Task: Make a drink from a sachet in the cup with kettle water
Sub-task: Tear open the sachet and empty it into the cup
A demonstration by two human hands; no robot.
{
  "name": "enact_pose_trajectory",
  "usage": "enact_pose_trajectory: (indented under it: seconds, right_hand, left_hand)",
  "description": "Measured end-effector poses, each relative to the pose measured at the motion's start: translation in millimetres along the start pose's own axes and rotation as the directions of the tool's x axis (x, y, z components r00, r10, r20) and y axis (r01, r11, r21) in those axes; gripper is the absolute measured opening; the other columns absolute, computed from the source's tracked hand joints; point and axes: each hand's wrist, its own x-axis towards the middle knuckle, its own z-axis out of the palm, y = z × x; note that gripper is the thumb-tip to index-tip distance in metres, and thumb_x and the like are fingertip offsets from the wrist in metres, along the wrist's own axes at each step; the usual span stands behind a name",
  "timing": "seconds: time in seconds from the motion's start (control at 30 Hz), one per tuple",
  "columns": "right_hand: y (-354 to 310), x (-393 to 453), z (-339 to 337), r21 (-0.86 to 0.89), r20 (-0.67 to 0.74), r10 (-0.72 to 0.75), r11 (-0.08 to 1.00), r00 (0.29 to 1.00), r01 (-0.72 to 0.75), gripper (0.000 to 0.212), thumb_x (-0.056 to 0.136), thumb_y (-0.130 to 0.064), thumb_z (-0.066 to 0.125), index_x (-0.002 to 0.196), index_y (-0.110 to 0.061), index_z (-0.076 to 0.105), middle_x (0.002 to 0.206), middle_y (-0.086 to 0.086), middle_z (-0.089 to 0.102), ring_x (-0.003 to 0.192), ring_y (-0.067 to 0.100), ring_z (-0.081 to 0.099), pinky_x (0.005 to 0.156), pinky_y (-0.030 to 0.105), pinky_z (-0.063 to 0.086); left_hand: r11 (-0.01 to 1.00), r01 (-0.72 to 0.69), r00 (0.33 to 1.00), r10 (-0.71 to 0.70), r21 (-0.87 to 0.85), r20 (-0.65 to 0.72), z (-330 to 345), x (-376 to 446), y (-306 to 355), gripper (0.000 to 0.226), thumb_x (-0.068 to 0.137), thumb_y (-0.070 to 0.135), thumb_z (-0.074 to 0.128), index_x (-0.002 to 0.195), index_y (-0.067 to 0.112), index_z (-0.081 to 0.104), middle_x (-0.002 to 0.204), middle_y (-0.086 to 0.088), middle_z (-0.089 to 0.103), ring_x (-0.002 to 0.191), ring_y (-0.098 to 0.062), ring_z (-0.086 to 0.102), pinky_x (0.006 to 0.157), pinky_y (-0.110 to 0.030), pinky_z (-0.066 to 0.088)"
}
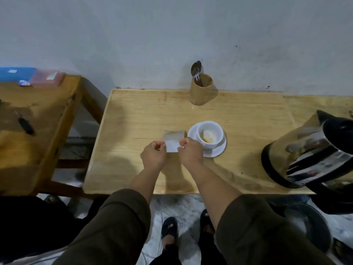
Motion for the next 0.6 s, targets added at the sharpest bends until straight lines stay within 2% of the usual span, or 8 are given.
enact_pose_trajectory:
  seconds: [0.13,0.23,0.3,0.43,0.5,0.6]
  right_hand:
    - [4,2,8,-0.104,0.02,0.006,0.995,1.0,-0.004,0.028,0.09,-0.011,0.054,0.117,-0.007,0.063,0.122,0.01,0.066,0.117,0.025,0.057,0.094,0.024,0.037]
    - [6,-2,7,-0.123,0.017,0.001,0.992,1.0,0.001,0.033,0.09,-0.013,0.054,0.121,-0.004,0.061,0.126,0.013,0.063,0.121,0.026,0.055,0.099,0.026,0.038]
    - [8,-6,4,-0.141,0.013,-0.029,0.989,0.999,0.031,0.031,0.09,-0.015,0.053,0.115,0.0,0.063,0.121,0.015,0.066,0.115,0.027,0.058,0.094,0.028,0.041]
    - [10,-16,-12,-0.041,-0.074,-0.058,0.998,0.996,0.055,0.026,0.089,-0.015,0.054,0.106,-0.002,0.068,0.111,0.013,0.071,0.105,0.026,0.063,0.09,0.029,0.047]
    - [14,-22,-27,0.017,-0.135,-0.07,0.997,0.988,0.073,0.022,0.089,-0.012,0.054,0.1,-0.002,0.069,0.103,0.013,0.072,0.097,0.025,0.066,0.08,0.025,0.047]
    - [23,-28,-60,0.012,-0.233,-0.087,0.996,0.969,0.093,0.021,0.088,-0.012,0.053,0.101,-0.006,0.068,0.108,0.013,0.069,0.096,0.026,0.066,0.08,0.028,0.048]
  left_hand:
    - [0.989,-0.054,0.996,0.044,0.134,0.079,6,6,-13,0.032,0.093,0.02,0.05,0.119,0.016,0.067,0.121,-0.007,0.07,0.117,-0.024,0.061,0.107,-0.03,0.039]
    - [0.979,-0.056,0.995,0.039,0.198,0.091,11,7,-18,0.035,0.094,0.021,0.046,0.124,0.017,0.064,0.124,-0.008,0.069,0.119,-0.026,0.059,0.103,-0.028,0.039]
    - [0.972,-0.043,0.996,0.024,0.229,0.084,15,6,-18,0.037,0.095,0.022,0.045,0.128,0.017,0.06,0.126,-0.009,0.067,0.12,-0.028,0.058,0.1,-0.029,0.04]
    - [0.98,0.015,0.999,-0.022,0.197,0.03,21,-6,-12,0.049,0.09,0.018,0.049,0.138,0.011,0.046,0.138,-0.015,0.051,0.127,-0.033,0.048,0.101,-0.04,0.042]
    - [0.984,0.047,0.999,-0.05,0.17,0.011,26,-16,-7,0.053,0.09,0.018,0.05,0.141,0.009,0.039,0.145,-0.015,0.04,0.131,-0.034,0.043,0.103,-0.044,0.041]
    - [0.987,0.078,0.996,-0.083,0.142,0.031,39,-34,-1,0.058,0.089,0.019,0.053,0.142,0.009,0.033,0.146,-0.016,0.036,0.134,-0.034,0.039,0.107,-0.044,0.037]
